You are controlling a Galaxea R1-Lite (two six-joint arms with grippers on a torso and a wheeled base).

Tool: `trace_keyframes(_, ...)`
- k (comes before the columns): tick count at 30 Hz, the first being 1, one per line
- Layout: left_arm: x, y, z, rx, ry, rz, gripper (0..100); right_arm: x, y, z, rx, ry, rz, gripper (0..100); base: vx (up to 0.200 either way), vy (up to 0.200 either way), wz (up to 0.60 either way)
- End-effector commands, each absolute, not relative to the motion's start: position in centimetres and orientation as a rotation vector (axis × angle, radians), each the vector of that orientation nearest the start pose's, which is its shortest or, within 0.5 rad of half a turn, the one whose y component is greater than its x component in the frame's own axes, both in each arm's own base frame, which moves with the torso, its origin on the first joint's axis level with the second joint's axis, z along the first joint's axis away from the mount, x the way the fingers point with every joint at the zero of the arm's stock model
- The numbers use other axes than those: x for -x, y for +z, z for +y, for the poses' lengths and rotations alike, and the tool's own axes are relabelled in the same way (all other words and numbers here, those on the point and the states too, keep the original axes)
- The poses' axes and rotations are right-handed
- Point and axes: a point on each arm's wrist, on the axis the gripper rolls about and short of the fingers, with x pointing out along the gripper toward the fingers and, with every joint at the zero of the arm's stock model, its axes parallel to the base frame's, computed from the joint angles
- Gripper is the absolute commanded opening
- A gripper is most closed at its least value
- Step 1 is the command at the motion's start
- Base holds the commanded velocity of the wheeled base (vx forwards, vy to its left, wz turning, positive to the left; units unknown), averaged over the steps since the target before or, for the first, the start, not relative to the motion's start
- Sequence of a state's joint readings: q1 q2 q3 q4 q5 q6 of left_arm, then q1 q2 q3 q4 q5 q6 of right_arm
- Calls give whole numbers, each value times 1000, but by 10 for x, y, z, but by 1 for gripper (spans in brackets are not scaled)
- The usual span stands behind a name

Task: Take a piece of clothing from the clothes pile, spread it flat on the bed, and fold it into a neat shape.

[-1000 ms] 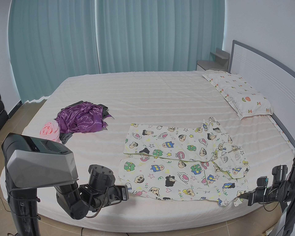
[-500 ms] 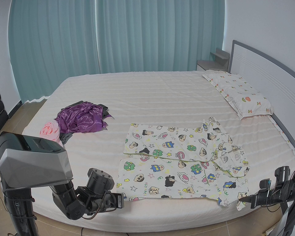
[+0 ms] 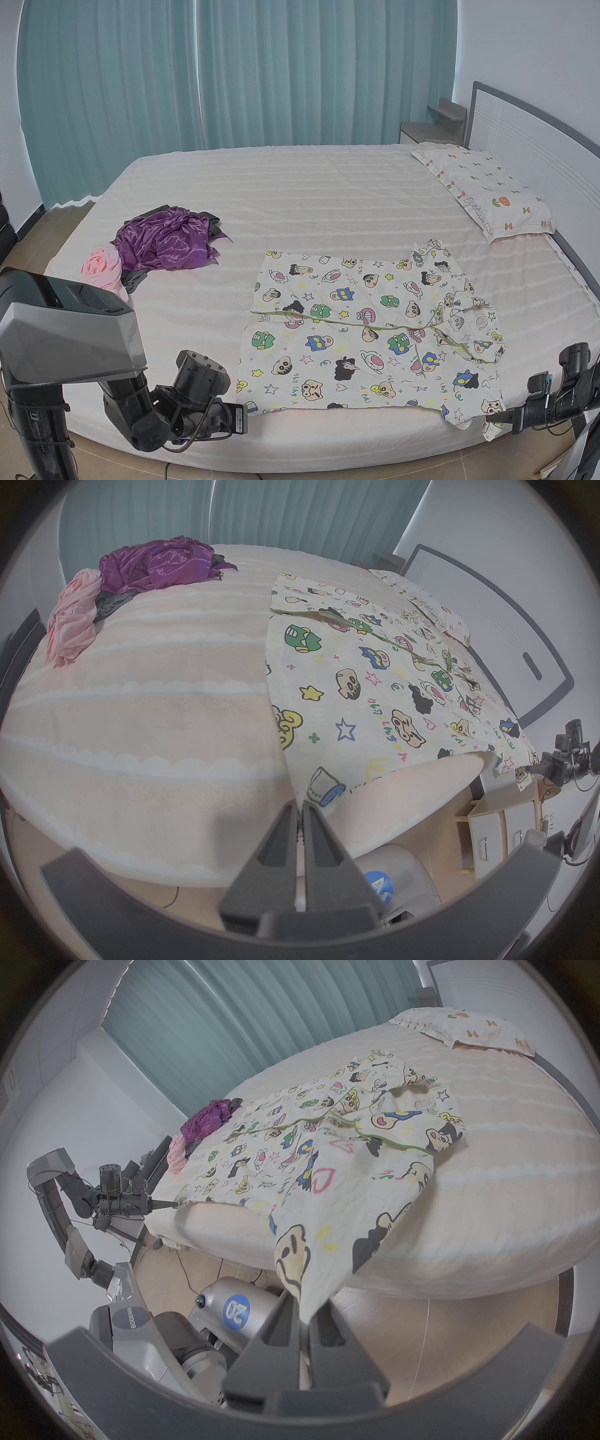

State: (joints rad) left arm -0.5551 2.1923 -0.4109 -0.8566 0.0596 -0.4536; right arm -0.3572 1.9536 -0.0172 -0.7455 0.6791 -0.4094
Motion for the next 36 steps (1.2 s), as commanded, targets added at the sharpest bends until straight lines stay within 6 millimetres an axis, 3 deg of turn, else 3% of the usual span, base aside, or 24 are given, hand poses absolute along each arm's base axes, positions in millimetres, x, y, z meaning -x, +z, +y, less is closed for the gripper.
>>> trace_keyframes(1, -230, -26, -142, 129, -248, 982, 0, -143, 0, -41, -213, 484, 955, 0, 0, 0, 0)
trace_keyframes(13, -241, -24, -144, 181, -292, 939, 0, -143, -1, -41, -208, 486, 964, 0, 0, 0, 0)
trace_keyframes(14, -241, -24, -145, 186, -308, 944, 100, -143, -2, -40, -205, 484, 968, 0, 0, 0, 0)
trace_keyframes(24, -254, -30, -138, 242, -400, 909, 100, -143, -2, -40, -197, 477, 974, 0, 0, 0, 0)
trace_keyframes(30, -259, -57, -143, 201, -433, 897, 100, -144, -2, -40, -196, 480, 976, 0, 0, 0, 0)
trace_keyframes(36, -264, -64, -148, 210, -461, 859, 100, -144, -4, -40, -202, 480, 987, 0, 0, 0, 0)
